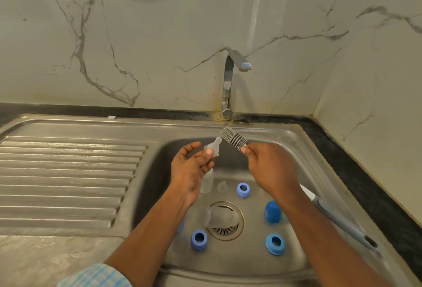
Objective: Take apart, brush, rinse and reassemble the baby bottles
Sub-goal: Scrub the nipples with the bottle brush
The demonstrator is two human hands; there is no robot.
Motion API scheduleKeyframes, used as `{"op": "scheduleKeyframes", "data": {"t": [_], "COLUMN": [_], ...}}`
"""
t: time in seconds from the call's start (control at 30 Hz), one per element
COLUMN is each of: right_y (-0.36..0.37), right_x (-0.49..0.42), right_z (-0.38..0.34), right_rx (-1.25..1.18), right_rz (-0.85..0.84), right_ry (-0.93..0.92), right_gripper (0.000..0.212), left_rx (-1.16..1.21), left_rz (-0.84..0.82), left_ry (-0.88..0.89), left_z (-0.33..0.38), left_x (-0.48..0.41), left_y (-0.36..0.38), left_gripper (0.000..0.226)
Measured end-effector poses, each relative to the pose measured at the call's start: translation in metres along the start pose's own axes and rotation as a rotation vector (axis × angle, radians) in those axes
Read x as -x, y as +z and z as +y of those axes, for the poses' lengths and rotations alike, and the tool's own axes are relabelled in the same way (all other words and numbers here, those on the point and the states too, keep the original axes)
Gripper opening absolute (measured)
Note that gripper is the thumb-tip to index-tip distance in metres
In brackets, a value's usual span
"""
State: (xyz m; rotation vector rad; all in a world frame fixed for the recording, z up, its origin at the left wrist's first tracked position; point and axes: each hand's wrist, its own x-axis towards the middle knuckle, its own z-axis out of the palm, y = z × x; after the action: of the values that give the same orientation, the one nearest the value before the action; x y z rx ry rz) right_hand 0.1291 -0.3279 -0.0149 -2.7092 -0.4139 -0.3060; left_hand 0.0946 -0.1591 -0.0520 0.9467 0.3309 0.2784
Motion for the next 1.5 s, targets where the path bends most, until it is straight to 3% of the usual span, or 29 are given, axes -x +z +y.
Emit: {"op": "scheduleKeyframes", "data": {"t": [0.2,0.33,0.43,0.63,0.83,1.0,1.1,1.2,1.37,1.5], "right_y": [0.002,0.0,0.001,0.003,0.003,-0.006,-0.007,0.003,0.0,-0.008], "right_x": [0.0,-0.001,0.001,0.0,0.001,0.001,0.007,0.013,0.001,0.004], "right_z": [-0.006,-0.002,-0.005,-0.008,-0.009,-0.006,-0.012,-0.024,-0.022,-0.019], "right_rx": [-0.047,-0.047,-0.048,-0.051,-0.015,-0.042,-0.063,-0.047,0.051,0.075], "right_rz": [-0.003,-0.029,-0.036,-0.042,-0.041,0.095,-0.046,-0.159,-0.033,0.069], "right_ry": [-0.038,-0.011,-0.033,-0.061,-0.057,-0.032,-0.129,-0.188,-0.025,0.008], "right_gripper": [0.03,0.034,0.027,0.026,0.025,0.025,0.026,0.027,0.03,0.031], "left_rx": [-0.035,-0.039,-0.031,0.133,0.124,0.047,-0.025,-0.075,-0.159,-0.166], "left_rz": [-0.066,-0.089,-0.066,-0.137,-0.251,-0.077,0.056,0.066,-0.029,0.031], "left_ry": [-0.045,-0.125,-0.178,-0.256,-0.34,-0.215,-0.136,-0.053,0.108,0.146], "left_z": [0.001,0.002,0.003,0.007,0.009,0.006,0.002,0.0,0.0,-0.003], "left_x": [-0.002,0.001,0.001,0.002,0.004,0.0,-0.003,-0.004,-0.002,-0.002], "left_y": [-0.001,0.0,0.0,0.0,0.0,-0.001,-0.005,-0.006,0.001,0.002], "left_gripper": [0.044,0.025,0.024,0.048,0.037,0.04,0.033,0.036,0.043,0.039]}}
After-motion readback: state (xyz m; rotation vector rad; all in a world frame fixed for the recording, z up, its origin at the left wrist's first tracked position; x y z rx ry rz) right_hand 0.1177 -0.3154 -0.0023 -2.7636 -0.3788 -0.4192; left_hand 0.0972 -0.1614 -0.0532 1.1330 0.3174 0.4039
